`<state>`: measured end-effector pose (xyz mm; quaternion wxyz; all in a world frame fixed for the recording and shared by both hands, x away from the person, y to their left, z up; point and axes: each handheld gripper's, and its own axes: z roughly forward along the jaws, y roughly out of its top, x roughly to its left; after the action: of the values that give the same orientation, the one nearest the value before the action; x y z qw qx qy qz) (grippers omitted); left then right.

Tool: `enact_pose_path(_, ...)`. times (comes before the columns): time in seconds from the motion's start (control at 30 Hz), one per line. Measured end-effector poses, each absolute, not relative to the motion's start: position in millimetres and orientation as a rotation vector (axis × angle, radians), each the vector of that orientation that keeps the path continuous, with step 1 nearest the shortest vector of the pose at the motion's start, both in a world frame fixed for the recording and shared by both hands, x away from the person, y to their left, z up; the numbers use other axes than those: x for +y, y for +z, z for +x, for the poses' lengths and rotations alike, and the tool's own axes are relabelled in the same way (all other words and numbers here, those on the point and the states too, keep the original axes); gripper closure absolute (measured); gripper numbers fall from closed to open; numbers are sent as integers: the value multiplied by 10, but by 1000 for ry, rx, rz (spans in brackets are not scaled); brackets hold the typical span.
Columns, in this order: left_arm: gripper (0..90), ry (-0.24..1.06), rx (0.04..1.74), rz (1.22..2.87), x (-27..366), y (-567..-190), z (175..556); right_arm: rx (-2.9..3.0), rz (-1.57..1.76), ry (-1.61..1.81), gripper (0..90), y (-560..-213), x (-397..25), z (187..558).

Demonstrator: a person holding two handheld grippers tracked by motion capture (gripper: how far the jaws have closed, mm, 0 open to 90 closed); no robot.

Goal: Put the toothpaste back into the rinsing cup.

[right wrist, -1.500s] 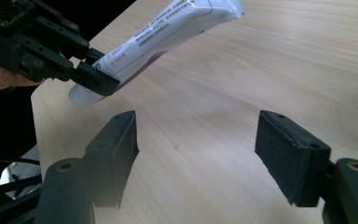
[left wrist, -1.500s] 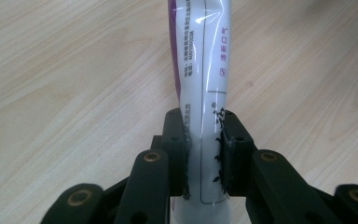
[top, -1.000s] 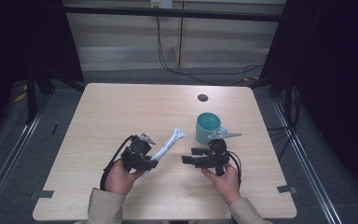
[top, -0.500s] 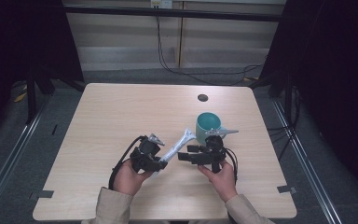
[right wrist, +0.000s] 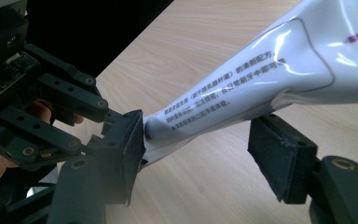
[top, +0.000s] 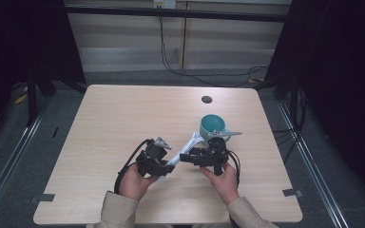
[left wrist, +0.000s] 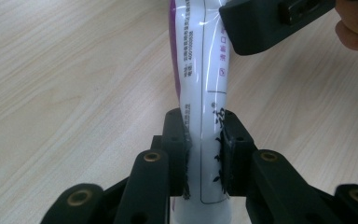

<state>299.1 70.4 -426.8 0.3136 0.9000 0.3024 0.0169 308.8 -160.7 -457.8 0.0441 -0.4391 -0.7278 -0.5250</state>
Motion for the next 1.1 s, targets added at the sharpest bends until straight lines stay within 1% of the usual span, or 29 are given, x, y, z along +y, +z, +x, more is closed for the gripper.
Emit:
enact_pose_path(0.37, 750, 12, 792, 2346, 681, -4306, 2987, -2175, -1366, -1621, 390, -4564, -1639, 3087)
enact_pose_path(0.5, 746, 7, 794, 2349, 665, -4328, 2979, -2127, -1383, -1635, 418, -4559, -1652, 3096)
enact_pose_path(0.77, 742, -12, 781, 2338, 625, -4344, 2965, -2065, -1406, -1638, 418, -4568, -1657, 3132)
enact_pose_path(0.8, 741, -3, 777, 2340, 602, -4339, 2955, -2032, -1427, -1644, 440, -4569, -1663, 3142)
enact_pose_path(0.9, 741, -4, 778, 2341, 603, -4339, 2960, -2025, -1429, -1645, 453, -4565, -1662, 3145)
enact_pose_path(1.03, 722, -19, 764, 2345, 565, -4360, 2938, -1954, -1449, -1644, 512, -4570, -1659, 3147)
enact_pose_path(1.07, 719, -19, 764, 2345, 565, -4360, 2938, -1954, -1449, -1644, 512, -4570, -1659, 3147)
enact_pose_path(1.1, 717, -17, 762, 2346, 556, -4373, 2934, -1940, -1455, -1650, 539, -4568, -1649, 3148)
